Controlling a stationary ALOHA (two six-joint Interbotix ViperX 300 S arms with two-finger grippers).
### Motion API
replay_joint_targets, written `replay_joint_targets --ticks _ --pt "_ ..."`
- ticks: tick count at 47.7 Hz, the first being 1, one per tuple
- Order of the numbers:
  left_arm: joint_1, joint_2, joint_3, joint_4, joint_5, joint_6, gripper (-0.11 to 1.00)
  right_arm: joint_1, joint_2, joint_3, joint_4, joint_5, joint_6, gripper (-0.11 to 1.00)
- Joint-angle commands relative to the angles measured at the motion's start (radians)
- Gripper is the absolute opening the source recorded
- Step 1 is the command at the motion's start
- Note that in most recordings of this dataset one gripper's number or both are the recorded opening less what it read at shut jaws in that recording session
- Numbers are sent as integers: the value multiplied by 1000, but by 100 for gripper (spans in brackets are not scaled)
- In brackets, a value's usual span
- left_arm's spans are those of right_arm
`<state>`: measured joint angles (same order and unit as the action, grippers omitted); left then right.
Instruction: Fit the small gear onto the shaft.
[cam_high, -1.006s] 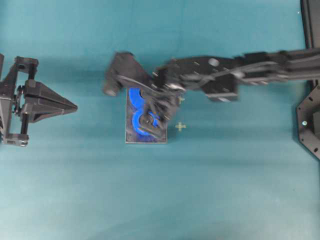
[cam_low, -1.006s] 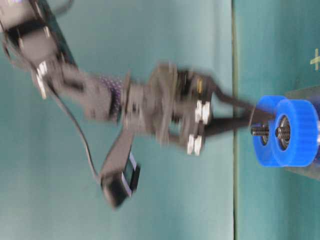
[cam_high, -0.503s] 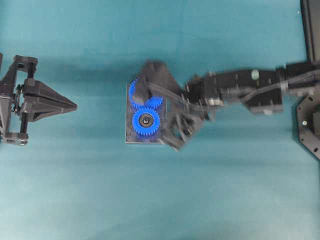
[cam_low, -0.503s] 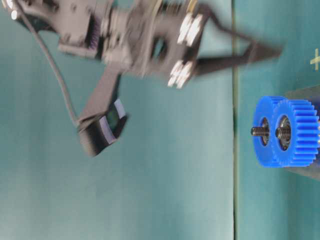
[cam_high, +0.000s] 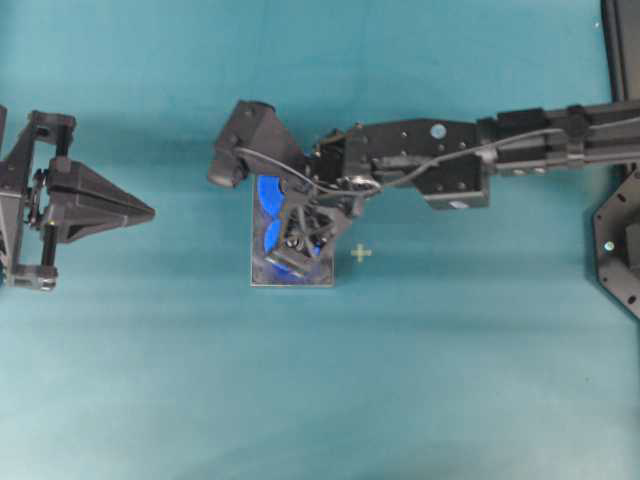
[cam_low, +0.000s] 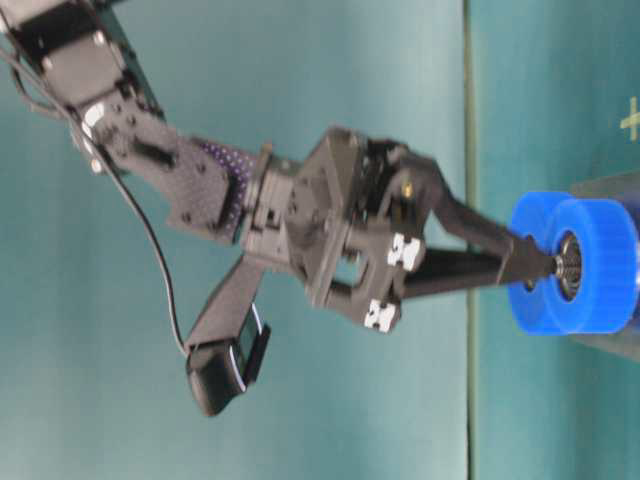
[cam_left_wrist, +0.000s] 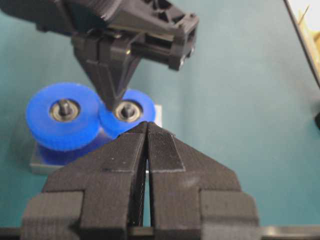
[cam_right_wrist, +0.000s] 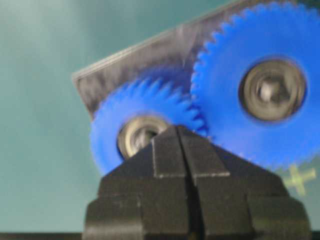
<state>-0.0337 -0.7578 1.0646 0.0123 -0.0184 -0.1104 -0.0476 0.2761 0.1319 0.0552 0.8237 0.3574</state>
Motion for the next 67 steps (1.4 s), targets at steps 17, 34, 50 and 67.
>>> replay_joint_targets --ticks 17,34,50,67 --pt "2 0 -11 2 -5 -2 0 71 -109 114 52 61 14 -1" --pt "3 -6 -11 2 -11 -2 0 66 -247 195 15 -77 21 -1" --pt "3 -5 -5 2 -43 0 0 43 -328 330 5 -250 21 -1" --pt "0 2 9 2 -86 2 0 43 -356 373 5 -345 18 -1"
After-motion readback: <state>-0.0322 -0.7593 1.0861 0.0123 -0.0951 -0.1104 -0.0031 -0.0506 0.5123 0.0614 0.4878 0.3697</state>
